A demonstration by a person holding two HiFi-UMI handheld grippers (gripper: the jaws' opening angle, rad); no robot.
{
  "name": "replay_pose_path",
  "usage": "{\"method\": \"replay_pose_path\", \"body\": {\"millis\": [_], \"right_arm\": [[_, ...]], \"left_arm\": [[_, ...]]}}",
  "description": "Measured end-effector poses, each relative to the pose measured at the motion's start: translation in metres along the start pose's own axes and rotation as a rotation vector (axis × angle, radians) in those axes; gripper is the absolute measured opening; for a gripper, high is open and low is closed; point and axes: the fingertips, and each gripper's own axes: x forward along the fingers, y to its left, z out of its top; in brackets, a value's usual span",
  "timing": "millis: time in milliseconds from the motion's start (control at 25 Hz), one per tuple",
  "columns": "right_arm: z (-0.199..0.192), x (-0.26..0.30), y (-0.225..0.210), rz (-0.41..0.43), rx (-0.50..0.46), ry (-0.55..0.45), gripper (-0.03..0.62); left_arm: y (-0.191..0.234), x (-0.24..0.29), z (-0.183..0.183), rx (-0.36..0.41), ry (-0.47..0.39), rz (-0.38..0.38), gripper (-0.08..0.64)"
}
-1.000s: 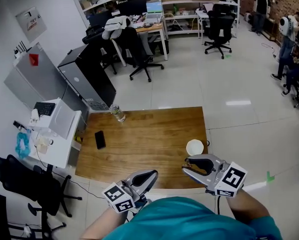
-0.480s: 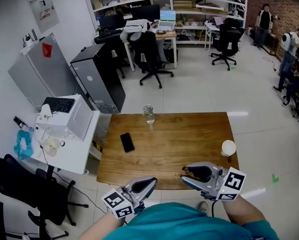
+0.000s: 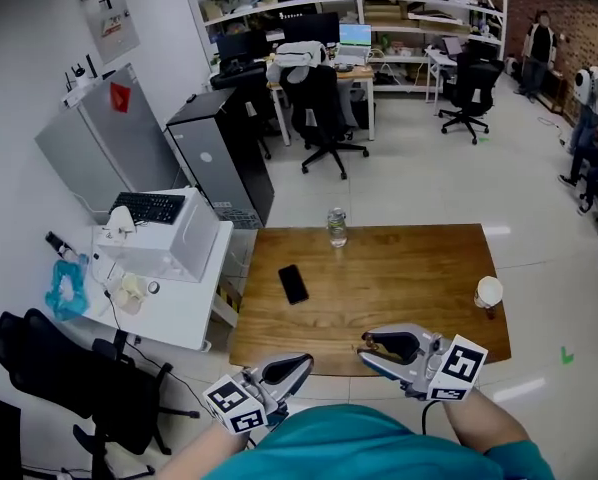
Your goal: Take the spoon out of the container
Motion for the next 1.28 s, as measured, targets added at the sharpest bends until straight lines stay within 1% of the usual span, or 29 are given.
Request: {"method": "replay_pose_path", "body": {"millis": [160, 240, 320, 440, 560, 720, 840, 960, 1120, 1280], "right_arm": [[0.002, -0.014, 0.007, 0.003, -0.018, 0.007, 0.103], [-0.004, -0.01, -0.001, -0.007, -0.001, 0.014, 0.103], [-0.016, 0.009, -0.001, -0.012, 0.004, 0.026, 0.103], [-0.026, 0.054, 0.006, -0.019, -0.002, 0.05, 0.103], [-0.036, 0.117, 0.018, -0.035, 0.005, 0.048, 0.103], [-0.073, 0.223, 0.024, -0.061, 0.0, 0.051, 0.103], [-0.094, 0.308, 0.028, -0.08, 0.02, 0.051, 0.103], [-0.107, 0.369, 0.035, -0.095, 0.016, 0.069, 0.103], [-0.117, 0.417, 0.041, -0.093, 0.026, 0.083, 0.103], [-0.12, 0.422, 0.047, -0.074, 0.034, 0.096, 0.103]], "left_arm": [[-0.015, -0.001, 0.0, -0.006, 0.01, 0.018, -0.003], [-0.006, -0.004, 0.001, -0.015, 0.007, 0.032, -0.003], [0.01, -0.019, 0.002, -0.031, 0.002, 0.041, -0.003], [0.035, -0.059, 0.011, -0.04, -0.024, 0.026, -0.003], [0.067, -0.115, 0.013, -0.049, -0.041, -0.005, -0.003], [0.134, -0.2, 0.001, -0.056, -0.048, -0.054, -0.003], [0.186, -0.266, 0.011, -0.049, -0.039, -0.088, -0.003], [0.224, -0.317, 0.024, -0.021, -0.028, -0.105, -0.003], [0.256, -0.356, 0.035, -0.035, -0.046, -0.087, -0.003], [0.25, -0.36, 0.038, -0.053, -0.062, -0.074, -0.003]]}}
